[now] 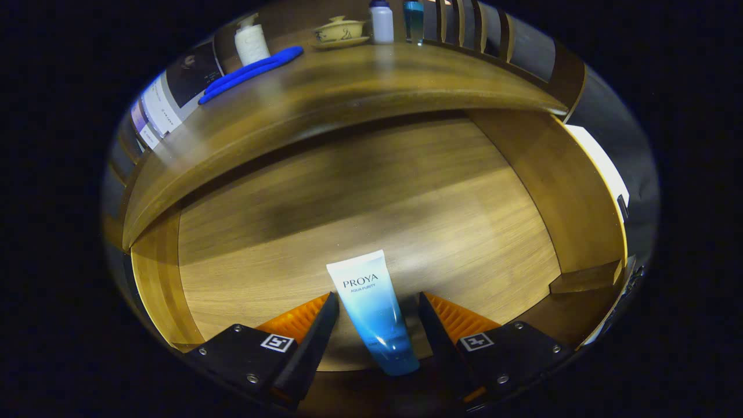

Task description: Pull open the drawer, take out the items inside it, and place them on the countertop above the cabinet.

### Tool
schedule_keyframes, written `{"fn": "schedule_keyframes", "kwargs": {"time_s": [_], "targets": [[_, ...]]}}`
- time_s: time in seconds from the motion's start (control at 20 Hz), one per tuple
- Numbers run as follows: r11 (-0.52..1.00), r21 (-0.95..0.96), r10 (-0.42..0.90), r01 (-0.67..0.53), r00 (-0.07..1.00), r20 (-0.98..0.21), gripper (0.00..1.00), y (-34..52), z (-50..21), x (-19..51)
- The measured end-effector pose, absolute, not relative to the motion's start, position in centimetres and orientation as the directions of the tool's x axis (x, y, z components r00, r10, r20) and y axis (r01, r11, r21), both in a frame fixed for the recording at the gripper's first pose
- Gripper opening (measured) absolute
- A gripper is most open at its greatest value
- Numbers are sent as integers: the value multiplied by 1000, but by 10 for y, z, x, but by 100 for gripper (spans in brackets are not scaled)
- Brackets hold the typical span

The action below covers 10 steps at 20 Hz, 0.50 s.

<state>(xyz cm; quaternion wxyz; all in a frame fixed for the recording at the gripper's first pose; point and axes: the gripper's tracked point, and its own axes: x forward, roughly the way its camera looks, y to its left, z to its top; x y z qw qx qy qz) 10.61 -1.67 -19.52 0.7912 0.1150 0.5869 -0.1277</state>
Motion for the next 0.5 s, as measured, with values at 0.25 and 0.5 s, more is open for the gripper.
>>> {"fn": "schedule_keyframes", "kwargs": {"time_s": [0.25,0.5], "targets": [[944,12,-87,329,285,-955,70,-16,-197,107],[944,48,-87,326,387,-918,51,-15,-188,120]]}}
